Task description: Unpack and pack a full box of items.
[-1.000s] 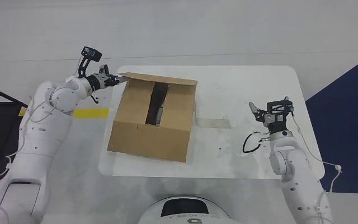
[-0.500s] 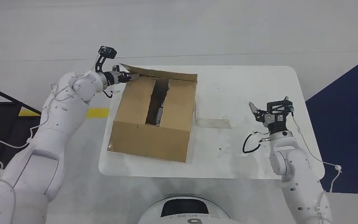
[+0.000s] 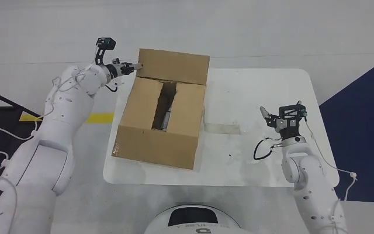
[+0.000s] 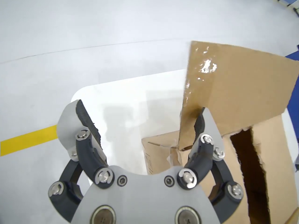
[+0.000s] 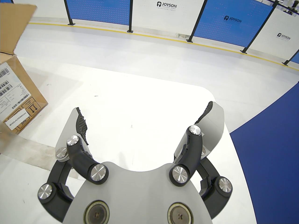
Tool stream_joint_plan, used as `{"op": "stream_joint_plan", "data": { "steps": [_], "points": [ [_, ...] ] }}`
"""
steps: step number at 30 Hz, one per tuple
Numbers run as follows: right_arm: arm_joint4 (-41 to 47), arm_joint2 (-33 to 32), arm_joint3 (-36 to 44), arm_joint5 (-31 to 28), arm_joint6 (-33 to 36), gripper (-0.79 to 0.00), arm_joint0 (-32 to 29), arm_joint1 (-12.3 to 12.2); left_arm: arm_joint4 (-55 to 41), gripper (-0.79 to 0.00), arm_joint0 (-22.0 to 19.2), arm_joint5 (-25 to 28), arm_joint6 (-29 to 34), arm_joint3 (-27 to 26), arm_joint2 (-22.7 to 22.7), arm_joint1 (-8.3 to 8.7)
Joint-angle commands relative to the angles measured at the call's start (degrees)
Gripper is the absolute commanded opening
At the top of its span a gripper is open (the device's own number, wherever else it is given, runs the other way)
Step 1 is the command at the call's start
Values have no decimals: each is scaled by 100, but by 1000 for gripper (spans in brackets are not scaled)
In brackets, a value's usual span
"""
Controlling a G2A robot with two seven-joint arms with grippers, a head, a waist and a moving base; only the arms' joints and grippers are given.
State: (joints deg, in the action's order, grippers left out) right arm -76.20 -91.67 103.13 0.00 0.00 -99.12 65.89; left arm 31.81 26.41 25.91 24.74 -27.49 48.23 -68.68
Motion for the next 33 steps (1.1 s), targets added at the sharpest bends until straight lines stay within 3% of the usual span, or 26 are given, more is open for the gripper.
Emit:
{"op": "stream_joint_plan", "data": {
  "steps": [1, 5, 9, 14, 19, 22, 27, 32, 33],
  "points": [
    [0, 0, 0, 0, 0, 0, 0, 0, 201, 0, 31, 60, -86, 85, -164, -84],
    [0, 0, 0, 0, 0, 0, 0, 0, 303, 0, 92, 400, -296, 328, -296, -197],
    [0, 0, 0, 0, 0, 0, 0, 0, 147, 0, 51, 936, -332, 673, -219, -204],
    [0, 0, 0, 0, 0, 0, 0, 0, -543, 0, -29, 1908, 112, 1104, 88, -126],
    [0, 0, 0, 0, 0, 0, 0, 0, -1237, 0, -124, 2464, 636, 1395, 423, 7],
    [0, 0, 0, 0, 0, 0, 0, 0, -1514, 0, -179, 2719, 813, 1517, 601, 129],
    [0, 0, 0, 0, 0, 0, 0, 0, -1489, 0, -37, 3209, 435, 1688, 783, 420],
    [-407, 86, -93, 151, 49, 0, 146, 0, -1411, 0, 608, 3209, -164, 1044, 992, 812],
    [-160, 288, -85, -116, 30, 0, 283, 22, -1417, 0, 793, 3209, -296, 838, 1065, 909]
  ]
}}
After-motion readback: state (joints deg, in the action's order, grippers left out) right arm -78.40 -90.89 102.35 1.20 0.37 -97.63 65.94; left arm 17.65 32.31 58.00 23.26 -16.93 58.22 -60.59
